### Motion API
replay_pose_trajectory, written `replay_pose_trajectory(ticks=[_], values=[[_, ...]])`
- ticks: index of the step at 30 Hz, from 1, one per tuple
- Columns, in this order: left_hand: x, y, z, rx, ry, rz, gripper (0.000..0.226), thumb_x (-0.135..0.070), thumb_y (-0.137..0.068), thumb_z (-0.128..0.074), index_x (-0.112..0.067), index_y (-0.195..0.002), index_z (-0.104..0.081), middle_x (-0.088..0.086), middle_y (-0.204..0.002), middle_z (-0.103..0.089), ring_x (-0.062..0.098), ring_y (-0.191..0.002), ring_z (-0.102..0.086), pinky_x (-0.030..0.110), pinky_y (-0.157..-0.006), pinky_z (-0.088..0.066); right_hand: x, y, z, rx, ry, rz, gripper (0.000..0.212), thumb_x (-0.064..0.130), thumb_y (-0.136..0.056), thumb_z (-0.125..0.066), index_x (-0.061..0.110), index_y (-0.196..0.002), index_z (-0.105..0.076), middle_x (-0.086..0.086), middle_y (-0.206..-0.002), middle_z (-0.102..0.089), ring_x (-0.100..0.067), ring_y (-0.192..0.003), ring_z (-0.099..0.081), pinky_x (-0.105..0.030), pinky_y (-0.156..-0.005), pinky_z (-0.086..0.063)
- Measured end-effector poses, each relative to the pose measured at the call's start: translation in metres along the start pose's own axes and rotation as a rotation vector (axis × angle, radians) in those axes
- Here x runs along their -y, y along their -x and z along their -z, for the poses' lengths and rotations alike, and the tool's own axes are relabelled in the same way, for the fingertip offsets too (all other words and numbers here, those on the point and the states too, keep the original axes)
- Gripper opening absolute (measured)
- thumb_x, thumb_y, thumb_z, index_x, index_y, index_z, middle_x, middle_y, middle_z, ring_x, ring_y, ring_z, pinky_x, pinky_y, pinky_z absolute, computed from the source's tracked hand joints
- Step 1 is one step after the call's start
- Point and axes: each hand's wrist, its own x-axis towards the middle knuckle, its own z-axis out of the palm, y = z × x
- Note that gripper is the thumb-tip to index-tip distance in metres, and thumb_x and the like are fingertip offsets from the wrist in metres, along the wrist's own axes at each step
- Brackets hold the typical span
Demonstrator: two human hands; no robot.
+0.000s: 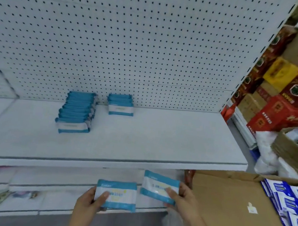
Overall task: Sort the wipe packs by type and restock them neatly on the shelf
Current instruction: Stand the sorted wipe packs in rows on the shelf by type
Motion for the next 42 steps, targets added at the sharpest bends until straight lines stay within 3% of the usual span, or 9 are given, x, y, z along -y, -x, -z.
replay_pose_trajectory(ticks=[3,10,14,21,27,30,36,39,42], values=[[-0.025,-0.013,0.025,-0.013,0.032,-0.050,0.007,-0.013,-0.092,-0.069,-0.015,-0.098,-0.071,0.000,-0.086,-0.078,0.015,-0.076,-0.074,0.030,-0.061,-0.061,0.028,-0.003,-0.037,0.011,-0.015,0.092,0.023,0.003,-0.088,-0.071,0.005,-0.110,-0.064,-0.016,-0.104,-0.073,-0.027,-0.083,-0.074,-0.035,-0.062,-0.060],[-0.068,-0.049,0.054,-0.082,0.132,-0.072,0.011,-0.020,-0.092,-0.070,-0.019,-0.102,-0.068,-0.002,-0.095,-0.076,0.018,-0.083,-0.074,0.029,-0.065,-0.061,0.076,-0.041,-0.097,0.056,0.066,0.179,0.027,0.006,-0.086,-0.074,0.009,-0.111,-0.066,-0.012,-0.106,-0.073,-0.029,-0.095,-0.072,-0.037,-0.077,-0.061],[-0.078,-0.076,0.062,-0.110,0.126,-0.059,0.017,-0.023,-0.091,-0.071,-0.018,-0.106,-0.066,-0.001,-0.100,-0.074,0.018,-0.087,-0.073,0.027,-0.065,-0.061,0.094,-0.076,-0.130,0.075,0.138,0.245,0.022,0.004,-0.084,-0.076,0.009,-0.104,-0.068,-0.008,-0.100,-0.075,-0.020,-0.089,-0.073,-0.022,-0.070,-0.058],[-0.087,-0.138,0.054,-0.111,0.136,-0.059,0.018,-0.016,-0.090,-0.073,-0.019,-0.106,-0.067,-0.002,-0.100,-0.077,0.018,-0.094,-0.073,0.036,-0.078,-0.061,0.128,-0.182,-0.184,0.171,0.294,0.321,0.026,0.002,-0.078,-0.081,0.016,-0.094,-0.068,-0.003,-0.092,-0.067,-0.010,-0.072,-0.064,-0.020,-0.067,-0.055],[-0.107,-0.184,0.032,-0.115,0.110,-0.072,0.018,-0.005,-0.088,-0.072,-0.012,-0.104,-0.066,-0.004,-0.096,-0.078,0.012,-0.090,-0.073,0.021,-0.073,-0.057,0.150,-0.266,-0.216,0.195,0.408,0.373,0.023,0.007,-0.075,-0.085,0.017,-0.086,-0.067,0.007,-0.080,-0.067,-0.005,-0.068,-0.060,-0.011,-0.059,-0.047],[-0.109,-0.202,0.022,-0.134,0.129,-0.065,0.019,0.000,-0.087,-0.071,-0.010,-0.102,-0.066,-0.003,-0.095,-0.078,0.011,-0.089,-0.073,0.017,-0.072,-0.056,0.154,-0.290,-0.227,0.134,0.435,0.420,0.025,0.004,-0.076,-0.083,0.017,-0.088,-0.065,0.007,-0.089,-0.066,-0.008,-0.078,-0.062,-0.012,-0.068,-0.048],[-0.106,-0.256,0.011,-0.174,0.044,-0.058,0.023,-0.006,-0.083,-0.077,-0.013,-0.102,-0.066,0.004,-0.093,-0.072,0.007,-0.081,-0.067,0.016,-0.071,-0.053,0.156,-0.303,-0.240,-0.015,0.472,0.558,0.041,0.007,-0.074,-0.084,0.018,-0.096,-0.050,0.006,-0.093,-0.052,0.007,-0.079,-0.053,-0.007,-0.066,-0.044],[-0.106,-0.276,0.006,-0.162,0.054,-0.053,0.025,-0.007,-0.081,-0.080,-0.016,-0.102,-0.067,0.008,-0.099,-0.072,0.021,-0.092,-0.068,0.028,-0.080,-0.055,0.155,-0.301,-0.244,-0.007,0.475,0.509,0.044,0.012,-0.075,-0.085,0.024,-0.098,-0.049,0.007,-0.096,-0.056,0.002,-0.084,-0.057,-0.010,-0.068,-0.048],[-0.105,-0.288,0.000,-0.135,0.086,-0.028,0.029,-0.008,-0.082,-0.080,-0.019,-0.106,-0.067,0.006,-0.107,-0.073,0.021,-0.098,-0.069,0.034,-0.087,-0.058,0.161,-0.303,-0.244,0.050,0.474,0.454,0.044,0.011,-0.080,-0.081,0.026,-0.106,-0.049,0.006,-0.100,-0.059,-0.006,-0.090,-0.061,-0.009,-0.067,-0.050]])
